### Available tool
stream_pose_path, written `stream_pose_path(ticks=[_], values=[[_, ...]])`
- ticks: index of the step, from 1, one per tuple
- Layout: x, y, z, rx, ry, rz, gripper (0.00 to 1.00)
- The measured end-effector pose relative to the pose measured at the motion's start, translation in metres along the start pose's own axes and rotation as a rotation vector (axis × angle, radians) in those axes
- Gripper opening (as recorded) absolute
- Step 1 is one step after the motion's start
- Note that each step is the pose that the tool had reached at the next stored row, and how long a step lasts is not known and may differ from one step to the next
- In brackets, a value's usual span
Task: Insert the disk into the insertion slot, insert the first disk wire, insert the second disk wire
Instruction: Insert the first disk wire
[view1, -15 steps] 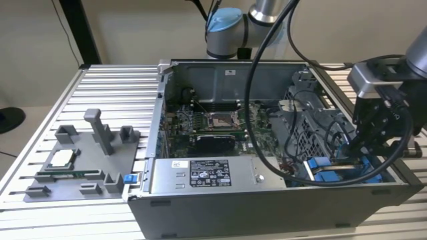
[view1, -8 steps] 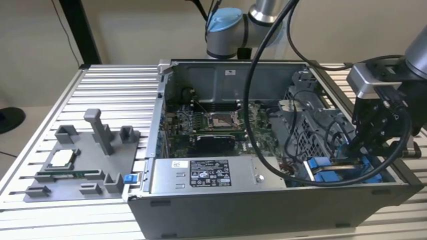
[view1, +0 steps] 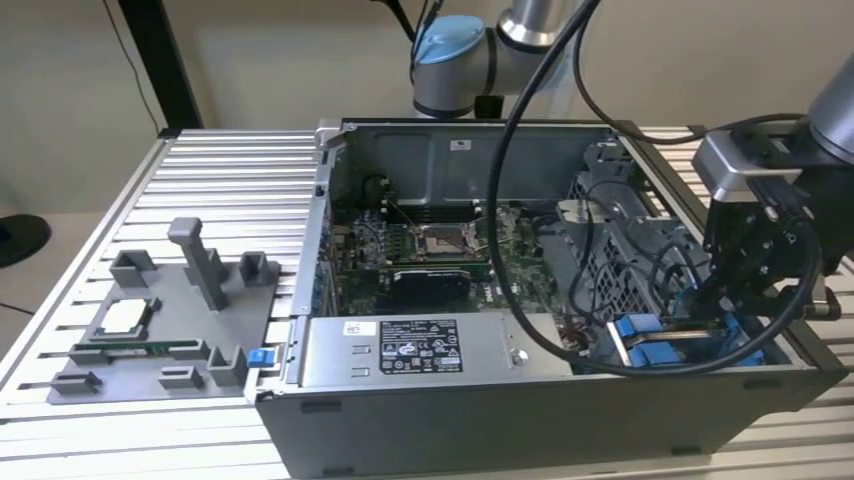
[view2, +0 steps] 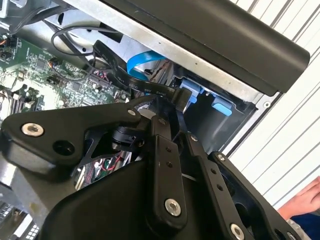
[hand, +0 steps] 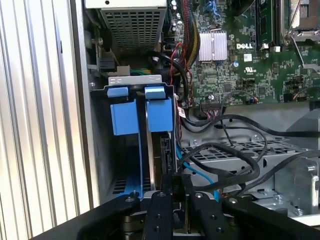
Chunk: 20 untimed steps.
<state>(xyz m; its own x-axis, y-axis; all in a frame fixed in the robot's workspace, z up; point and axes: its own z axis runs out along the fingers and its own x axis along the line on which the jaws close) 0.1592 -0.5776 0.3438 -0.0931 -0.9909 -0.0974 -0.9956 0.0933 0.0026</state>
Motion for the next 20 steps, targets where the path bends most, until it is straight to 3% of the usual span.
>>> stream_pose_path(ticks=[20], values=[[0.0023, -0.0002, 0.0004, -0.0042, 0.0004, 0.000, 0.00]])
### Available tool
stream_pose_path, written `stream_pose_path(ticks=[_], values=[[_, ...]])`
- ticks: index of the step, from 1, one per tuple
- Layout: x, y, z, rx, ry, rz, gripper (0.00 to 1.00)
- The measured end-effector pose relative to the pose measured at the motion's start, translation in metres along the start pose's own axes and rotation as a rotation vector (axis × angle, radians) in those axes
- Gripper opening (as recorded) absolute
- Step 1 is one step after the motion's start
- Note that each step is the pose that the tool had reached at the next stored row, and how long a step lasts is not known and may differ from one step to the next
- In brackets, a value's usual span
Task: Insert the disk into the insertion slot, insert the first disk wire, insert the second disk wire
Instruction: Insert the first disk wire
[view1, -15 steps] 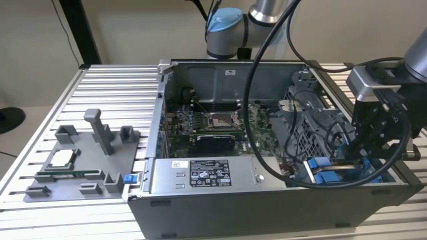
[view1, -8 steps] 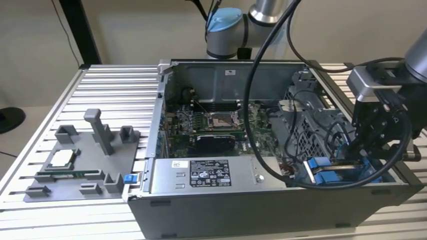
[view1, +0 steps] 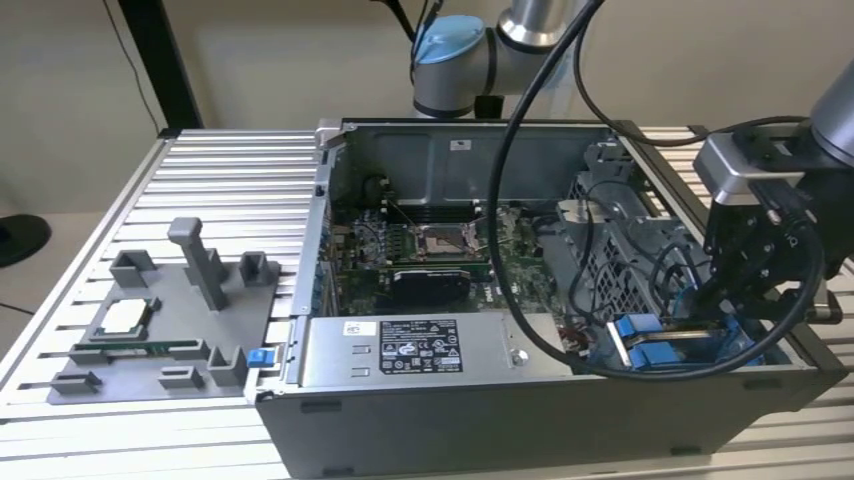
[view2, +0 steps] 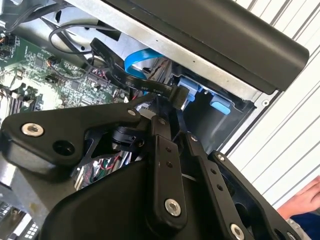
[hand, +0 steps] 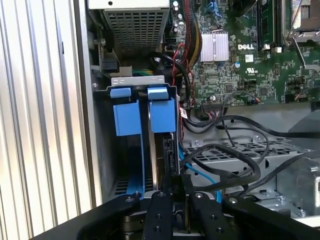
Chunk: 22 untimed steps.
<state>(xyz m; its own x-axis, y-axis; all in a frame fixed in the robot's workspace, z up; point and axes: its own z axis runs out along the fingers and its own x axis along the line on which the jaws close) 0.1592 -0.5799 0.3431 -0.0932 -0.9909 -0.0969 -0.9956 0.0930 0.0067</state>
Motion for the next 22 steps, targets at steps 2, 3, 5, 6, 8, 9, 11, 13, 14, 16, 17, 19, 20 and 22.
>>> stream_pose_path(ticks=[2, 3, 5, 6, 8, 9, 11, 13, 14, 16, 17, 19, 20, 22], values=[[0.0000, 0.0000, 0.0006, -0.0001, -0.0002, 0.000, 0.00], [0.0001, 0.0000, 0.0008, 0.0000, -0.0002, 0.000, 0.00], [0.0002, 0.0000, 0.0017, -0.0001, -0.0005, 0.000, 0.00], [0.0002, 0.0000, 0.0021, -0.0002, -0.0011, 0.000, 0.00], [0.0003, 0.0000, 0.0026, -0.0003, -0.0028, 0.000, 0.00], [0.0003, 0.0000, 0.0028, -0.0005, -0.0047, 0.000, 0.00], [0.0003, 0.0001, 0.0033, -0.0008, -0.0090, 0.000, 0.00], [0.0004, 0.0002, 0.0042, -0.0009, -0.0117, 0.000, 0.00], [0.0004, 0.0002, 0.0047, -0.0010, -0.0125, 0.000, 0.00], [0.0006, 0.0002, 0.0067, -0.0012, -0.0144, 0.000, 0.00], [0.0007, 0.0002, 0.0077, -0.0012, -0.0149, 0.000, 0.00], [0.0010, 0.0003, 0.0099, -0.0009, -0.0158, 0.000, 0.00], [0.0011, 0.0003, 0.0112, -0.0006, -0.0169, 0.000, 0.00], [0.0012, 0.0005, 0.0126, -0.0005, -0.0187, 0.000, 0.00]])
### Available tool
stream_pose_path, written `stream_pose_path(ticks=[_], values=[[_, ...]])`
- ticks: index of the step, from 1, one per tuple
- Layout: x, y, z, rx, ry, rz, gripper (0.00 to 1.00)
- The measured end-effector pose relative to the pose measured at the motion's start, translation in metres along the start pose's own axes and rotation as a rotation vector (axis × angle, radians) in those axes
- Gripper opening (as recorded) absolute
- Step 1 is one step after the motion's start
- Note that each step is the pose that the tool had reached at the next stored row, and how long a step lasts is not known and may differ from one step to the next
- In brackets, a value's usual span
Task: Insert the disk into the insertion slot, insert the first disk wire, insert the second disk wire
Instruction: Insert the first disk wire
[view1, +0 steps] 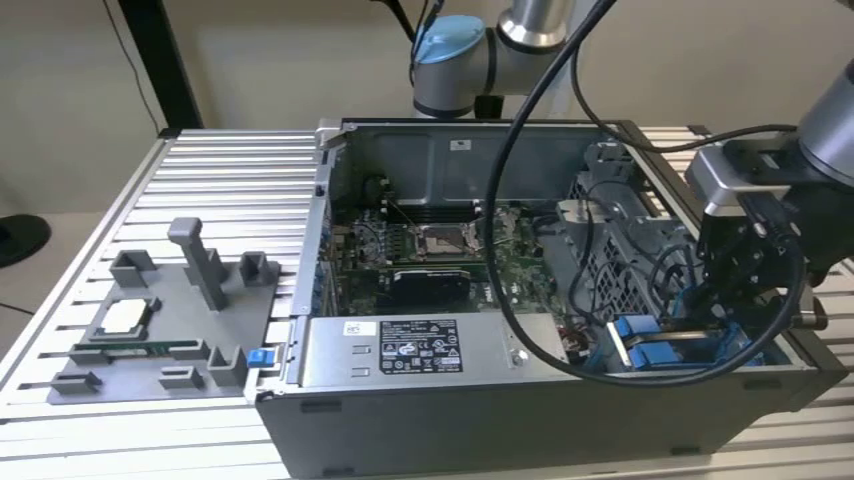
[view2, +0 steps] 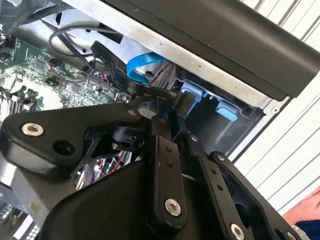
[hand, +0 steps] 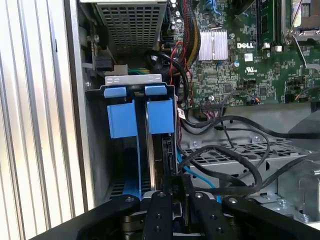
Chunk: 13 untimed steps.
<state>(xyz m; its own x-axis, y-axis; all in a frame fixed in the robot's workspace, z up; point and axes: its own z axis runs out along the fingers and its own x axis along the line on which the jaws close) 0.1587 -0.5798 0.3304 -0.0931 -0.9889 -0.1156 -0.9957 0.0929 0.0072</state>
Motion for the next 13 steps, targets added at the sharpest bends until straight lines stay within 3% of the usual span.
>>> stream_pose_path(ticks=[2, 3, 8, 13], values=[[0.0001, 0.0003, 0.0005, -0.0001, -0.0011, 0.000, 0.00], [0.0001, 0.0006, 0.0012, -0.0006, -0.0028, 0.000, 1.00], [-0.0003, 0.0008, -0.0034, -0.0002, -0.0012, 0.000, 1.00], [-0.0018, 0.0010, -0.0161, -0.0011, -0.0008, 0.000, 1.00]])
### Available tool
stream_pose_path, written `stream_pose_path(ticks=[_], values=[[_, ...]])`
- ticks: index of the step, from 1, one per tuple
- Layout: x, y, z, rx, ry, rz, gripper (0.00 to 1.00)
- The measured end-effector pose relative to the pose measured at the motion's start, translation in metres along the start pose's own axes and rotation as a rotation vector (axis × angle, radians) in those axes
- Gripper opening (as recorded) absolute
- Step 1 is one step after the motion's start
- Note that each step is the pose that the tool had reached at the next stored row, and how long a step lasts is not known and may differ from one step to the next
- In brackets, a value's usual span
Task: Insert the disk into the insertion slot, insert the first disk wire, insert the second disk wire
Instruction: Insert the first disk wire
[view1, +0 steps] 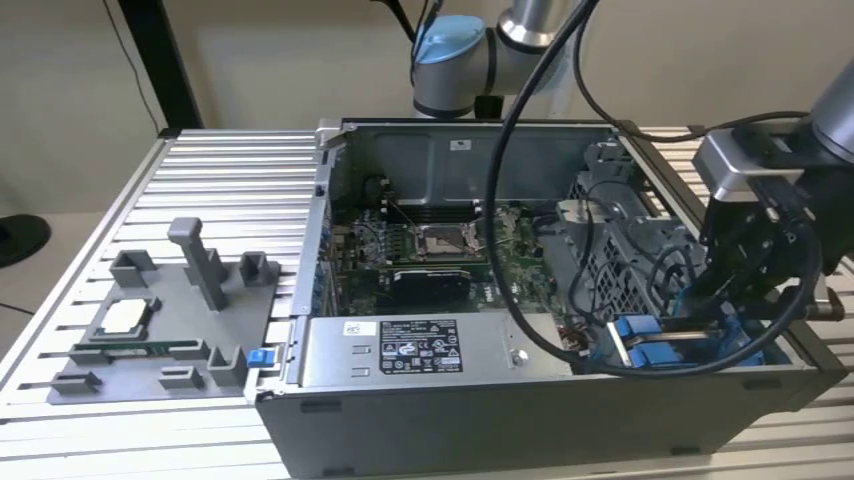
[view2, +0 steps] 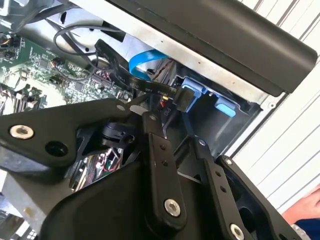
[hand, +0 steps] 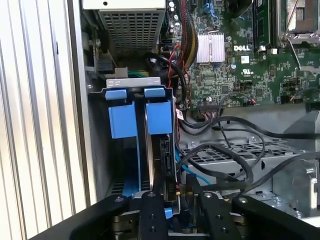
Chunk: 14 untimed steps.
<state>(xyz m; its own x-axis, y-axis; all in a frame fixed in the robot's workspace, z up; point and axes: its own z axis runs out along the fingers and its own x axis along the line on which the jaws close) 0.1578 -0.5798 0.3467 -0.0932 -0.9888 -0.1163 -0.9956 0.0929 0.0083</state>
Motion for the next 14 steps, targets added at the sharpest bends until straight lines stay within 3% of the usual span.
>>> stream_pose_path(ticks=[7, 14], values=[[-0.0016, 0.0001, -0.0132, -0.0008, 0.0000, 0.000, 1.00], [-0.0017, 0.0001, -0.0143, -0.0012, 0.0000, 0.000, 1.00]])
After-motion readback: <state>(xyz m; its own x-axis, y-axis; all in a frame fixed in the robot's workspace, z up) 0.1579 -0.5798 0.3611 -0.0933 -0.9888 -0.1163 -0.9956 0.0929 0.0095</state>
